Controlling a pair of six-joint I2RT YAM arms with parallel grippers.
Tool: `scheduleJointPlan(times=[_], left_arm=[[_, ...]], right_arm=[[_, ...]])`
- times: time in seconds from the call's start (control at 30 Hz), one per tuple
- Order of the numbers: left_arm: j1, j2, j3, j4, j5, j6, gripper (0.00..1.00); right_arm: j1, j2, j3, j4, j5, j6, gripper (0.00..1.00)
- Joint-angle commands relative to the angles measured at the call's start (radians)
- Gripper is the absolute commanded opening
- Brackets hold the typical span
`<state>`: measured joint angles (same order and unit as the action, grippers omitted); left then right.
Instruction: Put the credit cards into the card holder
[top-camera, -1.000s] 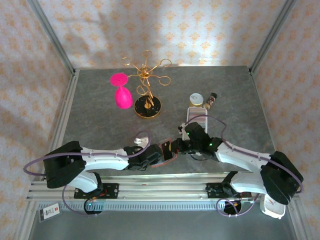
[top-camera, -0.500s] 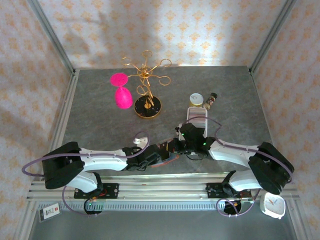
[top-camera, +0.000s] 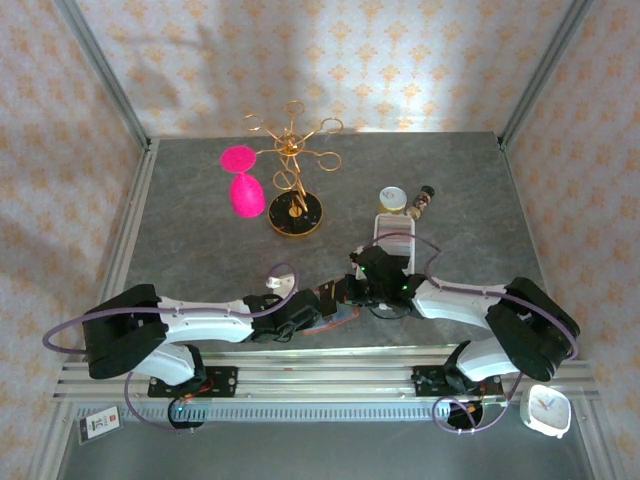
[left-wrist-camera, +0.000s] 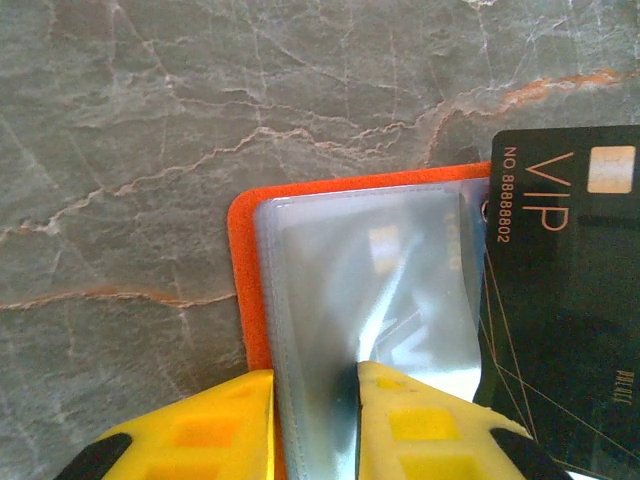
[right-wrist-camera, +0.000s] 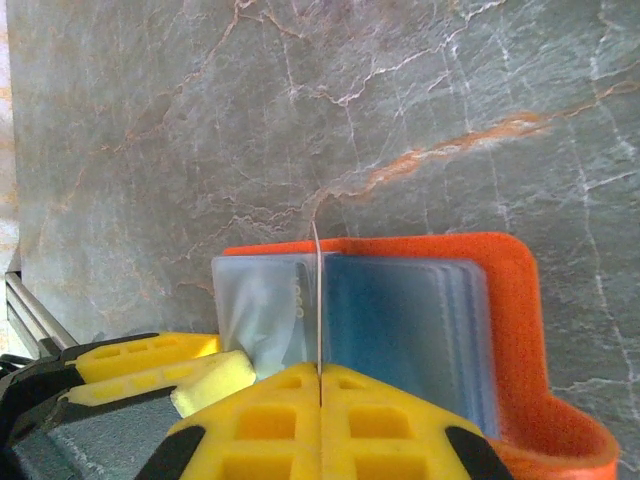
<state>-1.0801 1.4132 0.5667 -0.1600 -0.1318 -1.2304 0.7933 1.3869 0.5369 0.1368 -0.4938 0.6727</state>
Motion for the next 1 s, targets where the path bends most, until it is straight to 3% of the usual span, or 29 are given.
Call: scheduleJointPlan(times=[0.0,0.47,0.6,0.97], left_arm=[[-0.006,0.028,-0.034,-0.023,0.021,0.005,0.21],[-0.006,0.030,-0.044,-0.009,0.020,-0.002,0.22],[-0.007,0.016,-0.054,-0.003,0.019,-0.005,0.21],[-0.006,0.022,-0.053,0.014,0.026,-0.002,0.21]], right_arm=[[0.006,0.018,-0.002,0.030,0.021,0.006,0.00],[0.016,0.035,-0.021,-0.030,-0.051,-0.022,0.00],[0.017,0.000,-0.001,-0.126,0.045,-0.059,0.00],[0.015,-0.026,-0.017,-0.038,0.138,0.022,0.00]])
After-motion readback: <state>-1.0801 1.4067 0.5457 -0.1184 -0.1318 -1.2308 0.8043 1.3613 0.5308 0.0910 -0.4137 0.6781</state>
